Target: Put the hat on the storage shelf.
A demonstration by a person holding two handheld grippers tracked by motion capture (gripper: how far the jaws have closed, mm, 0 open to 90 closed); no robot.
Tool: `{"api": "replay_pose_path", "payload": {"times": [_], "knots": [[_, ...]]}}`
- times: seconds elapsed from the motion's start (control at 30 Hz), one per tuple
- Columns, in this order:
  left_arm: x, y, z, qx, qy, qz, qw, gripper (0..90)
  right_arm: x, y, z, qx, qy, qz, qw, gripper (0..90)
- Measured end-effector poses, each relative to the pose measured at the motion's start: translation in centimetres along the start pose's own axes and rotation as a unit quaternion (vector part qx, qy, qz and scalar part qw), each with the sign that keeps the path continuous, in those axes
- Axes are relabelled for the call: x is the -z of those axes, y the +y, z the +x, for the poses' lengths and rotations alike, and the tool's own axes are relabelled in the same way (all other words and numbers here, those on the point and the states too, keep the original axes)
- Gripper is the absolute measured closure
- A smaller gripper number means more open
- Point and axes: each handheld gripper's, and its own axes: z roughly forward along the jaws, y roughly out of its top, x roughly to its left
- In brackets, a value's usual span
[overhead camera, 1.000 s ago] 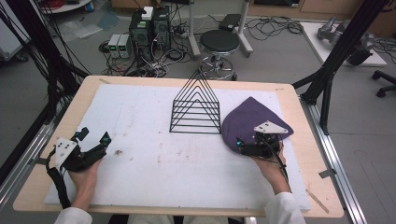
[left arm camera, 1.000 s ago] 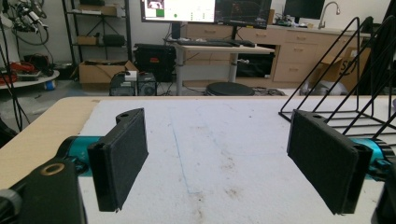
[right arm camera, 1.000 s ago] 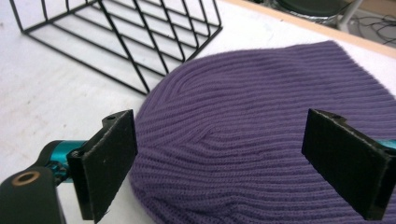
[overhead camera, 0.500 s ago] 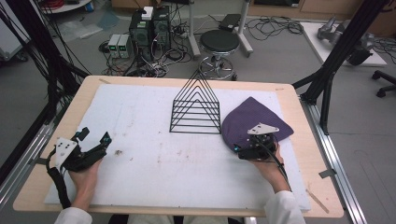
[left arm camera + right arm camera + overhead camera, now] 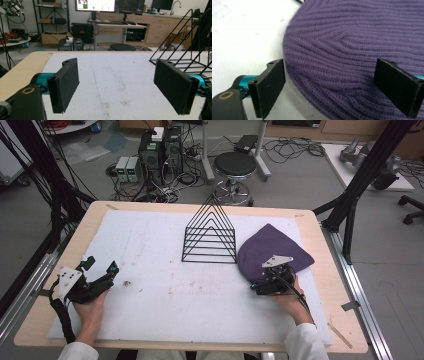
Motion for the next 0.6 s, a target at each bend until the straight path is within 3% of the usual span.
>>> {"api": "replay_pose_path", "payload": {"times": [0.1,0.33,0.47,0.6], "knots": [[0.0,0.0,0.1,0.003,0.0,0.0,1.0,20.4,-0.2,-0.1,-0.1,0.01,0.0,0.009,0.9999,9.7],[-0.1,0.0,0.0,0.002,-0.002,-0.001,1.0,20.4,-0.6,-0.3,-0.8,-0.003,0.019,0.005,0.9998,10.5],[-0.1,0.0,0.0,0.002,-0.002,0.0,1.0,20.4,-0.6,-0.3,-1.2,-0.011,0.031,0.003,0.9994,15.5],[0.0,0.0,0.0,0.001,-0.002,0.0,1.0,20.4,-0.6,-0.2,-1.6,-0.028,0.026,-0.001,0.9993,27.9]]}}
